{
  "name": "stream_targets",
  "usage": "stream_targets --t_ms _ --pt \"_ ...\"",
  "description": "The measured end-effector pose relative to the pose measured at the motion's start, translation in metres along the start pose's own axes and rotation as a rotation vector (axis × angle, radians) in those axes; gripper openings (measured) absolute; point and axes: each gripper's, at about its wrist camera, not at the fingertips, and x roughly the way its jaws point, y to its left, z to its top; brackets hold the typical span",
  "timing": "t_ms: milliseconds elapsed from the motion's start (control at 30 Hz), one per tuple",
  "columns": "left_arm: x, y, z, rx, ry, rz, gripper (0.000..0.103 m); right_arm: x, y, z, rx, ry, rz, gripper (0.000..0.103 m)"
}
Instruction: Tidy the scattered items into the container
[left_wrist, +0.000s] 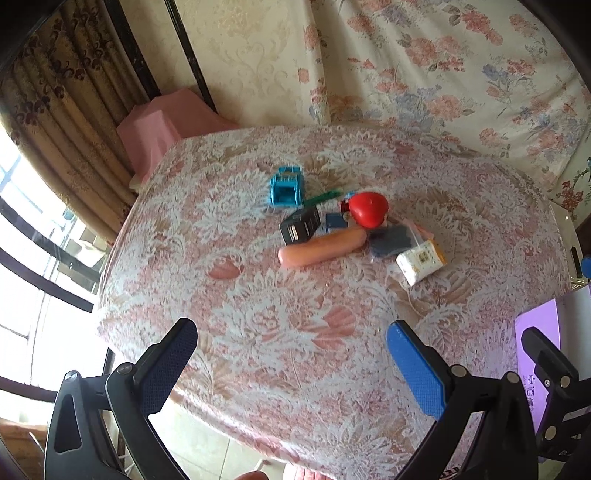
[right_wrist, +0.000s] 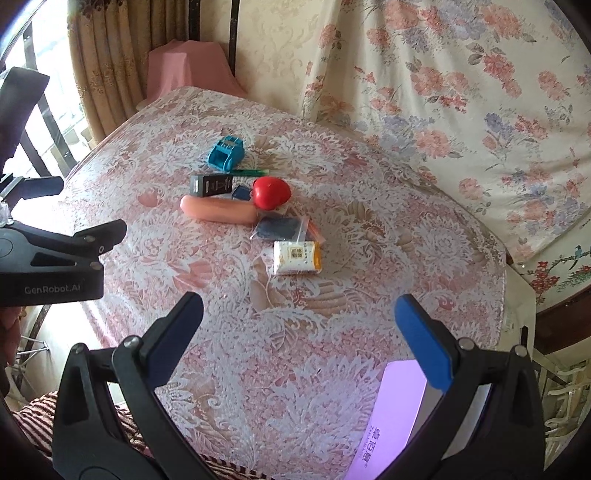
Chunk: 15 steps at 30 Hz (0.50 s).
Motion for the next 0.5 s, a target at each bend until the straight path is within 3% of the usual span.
stream_targets --t_ms 233,500 --pt "0.009 0.001 -0.006 -0.022 0.03 0.001 0.103 0.007 -0.002 -0.005 0.006 0.013 0.015 0.103" --pt "0.029 0.007 0.006 -0.019 0.065 -0.051 0.103 0.017 0.0 0.003 0.027 0.031 -0.016 0.103"
